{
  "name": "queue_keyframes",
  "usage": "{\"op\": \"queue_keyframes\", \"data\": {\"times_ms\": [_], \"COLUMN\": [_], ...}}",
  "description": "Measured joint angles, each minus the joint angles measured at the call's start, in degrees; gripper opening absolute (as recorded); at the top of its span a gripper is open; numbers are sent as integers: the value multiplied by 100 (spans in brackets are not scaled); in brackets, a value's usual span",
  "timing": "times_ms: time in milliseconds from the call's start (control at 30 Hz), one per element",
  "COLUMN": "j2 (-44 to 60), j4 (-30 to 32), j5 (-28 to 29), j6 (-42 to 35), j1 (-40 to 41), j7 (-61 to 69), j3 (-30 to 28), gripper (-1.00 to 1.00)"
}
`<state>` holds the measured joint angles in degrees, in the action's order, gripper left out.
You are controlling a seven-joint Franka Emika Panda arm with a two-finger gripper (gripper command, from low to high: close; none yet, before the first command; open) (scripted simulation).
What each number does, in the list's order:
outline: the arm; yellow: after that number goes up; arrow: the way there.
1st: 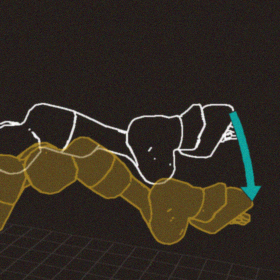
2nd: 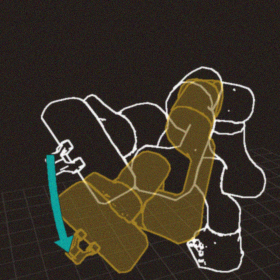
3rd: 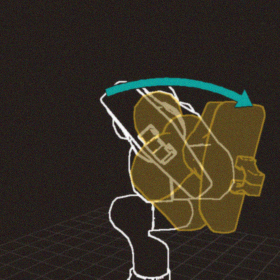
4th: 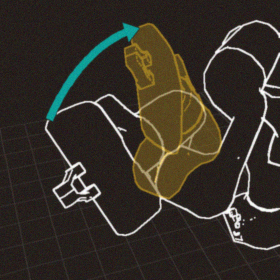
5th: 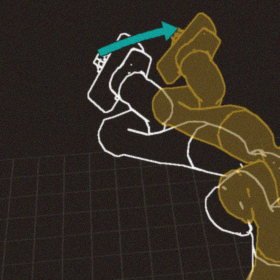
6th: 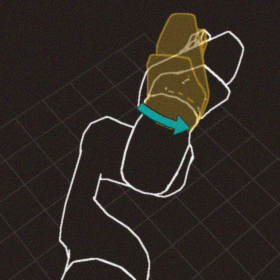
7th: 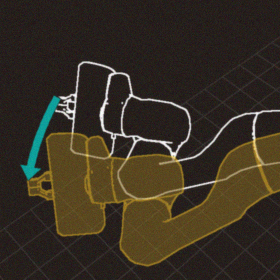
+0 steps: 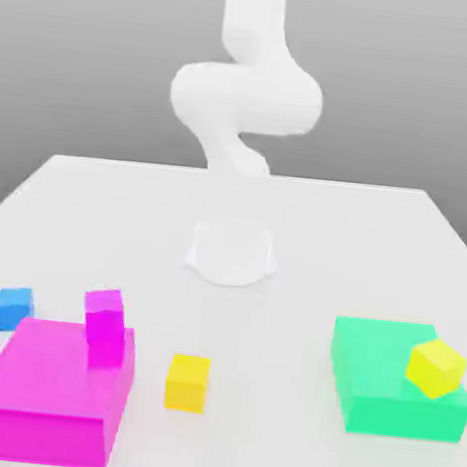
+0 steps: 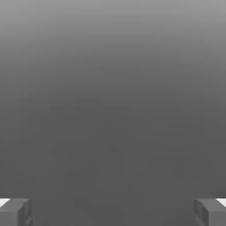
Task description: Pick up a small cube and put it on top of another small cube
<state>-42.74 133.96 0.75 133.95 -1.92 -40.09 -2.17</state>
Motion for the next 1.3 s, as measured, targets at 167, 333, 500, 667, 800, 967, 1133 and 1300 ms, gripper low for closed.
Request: {"op": "queue_keyframes", "data": {"times_ms": [167, 333, 500, 667, 800, 967, 1133, 1300], "j2": [629, 1234, 1841, 2455, 2954, 3590, 4250, 5133], "j4": [446, 878, 1310, 1743, 2089, 2521, 2908, 2782], "j5": [117, 200, 245, 249, 210, 99, -135, -1422], "j6": [443, 873, 1302, 1734, 2079, 2510, 2964, 3604], "j1": [-366, -704, -1017, -1306, -1508, -1689, -1693, -1220], "j7": [1204, 2395, 3610, 4856, 5884, 7214, 8533, 9628], "j3": [-447, -890, -1321, -1728, -2016, -2282, -2338, -1534], "gripper": [0, 0, 0, 0, 0, 0, 0, 0]}}
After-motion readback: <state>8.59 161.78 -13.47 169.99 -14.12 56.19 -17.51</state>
